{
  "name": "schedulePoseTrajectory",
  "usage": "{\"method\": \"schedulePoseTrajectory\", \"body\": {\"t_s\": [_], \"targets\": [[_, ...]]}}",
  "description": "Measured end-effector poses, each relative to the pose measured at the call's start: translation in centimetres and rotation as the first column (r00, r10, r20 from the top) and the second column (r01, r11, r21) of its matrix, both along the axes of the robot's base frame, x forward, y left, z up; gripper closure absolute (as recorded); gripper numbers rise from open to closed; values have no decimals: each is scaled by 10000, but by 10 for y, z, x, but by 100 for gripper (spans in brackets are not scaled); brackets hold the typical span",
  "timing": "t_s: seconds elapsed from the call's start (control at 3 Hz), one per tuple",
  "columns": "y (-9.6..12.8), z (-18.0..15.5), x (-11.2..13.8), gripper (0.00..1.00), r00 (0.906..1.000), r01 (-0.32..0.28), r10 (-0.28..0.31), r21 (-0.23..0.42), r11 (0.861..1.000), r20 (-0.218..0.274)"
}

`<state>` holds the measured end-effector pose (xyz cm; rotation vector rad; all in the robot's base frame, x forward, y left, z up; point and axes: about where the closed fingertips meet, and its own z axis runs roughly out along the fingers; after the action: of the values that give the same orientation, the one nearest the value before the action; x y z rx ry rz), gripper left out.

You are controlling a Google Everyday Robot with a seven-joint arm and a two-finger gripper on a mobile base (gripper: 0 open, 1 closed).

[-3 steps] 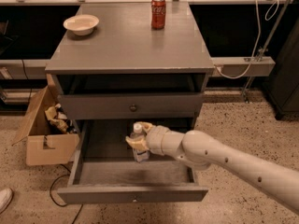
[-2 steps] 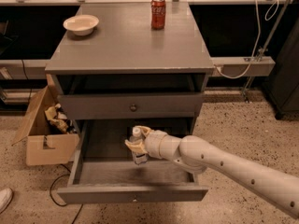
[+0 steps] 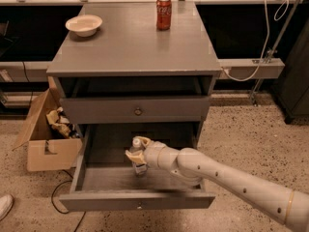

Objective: Place blue plastic bottle into middle drawer

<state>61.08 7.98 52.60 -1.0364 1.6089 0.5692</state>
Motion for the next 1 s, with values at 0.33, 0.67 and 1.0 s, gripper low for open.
{"method": "schedulePoseTrajectory", "body": {"t_s": [0.33,0.67,1.0], "targets": [[9,-12,11,100,9991,211,-219,225,9995,351],[19,-21,18,100,9982,308,-326,371,9988,499],[19,-22,18,82,9983,308,-326,383,9988,481]]}}
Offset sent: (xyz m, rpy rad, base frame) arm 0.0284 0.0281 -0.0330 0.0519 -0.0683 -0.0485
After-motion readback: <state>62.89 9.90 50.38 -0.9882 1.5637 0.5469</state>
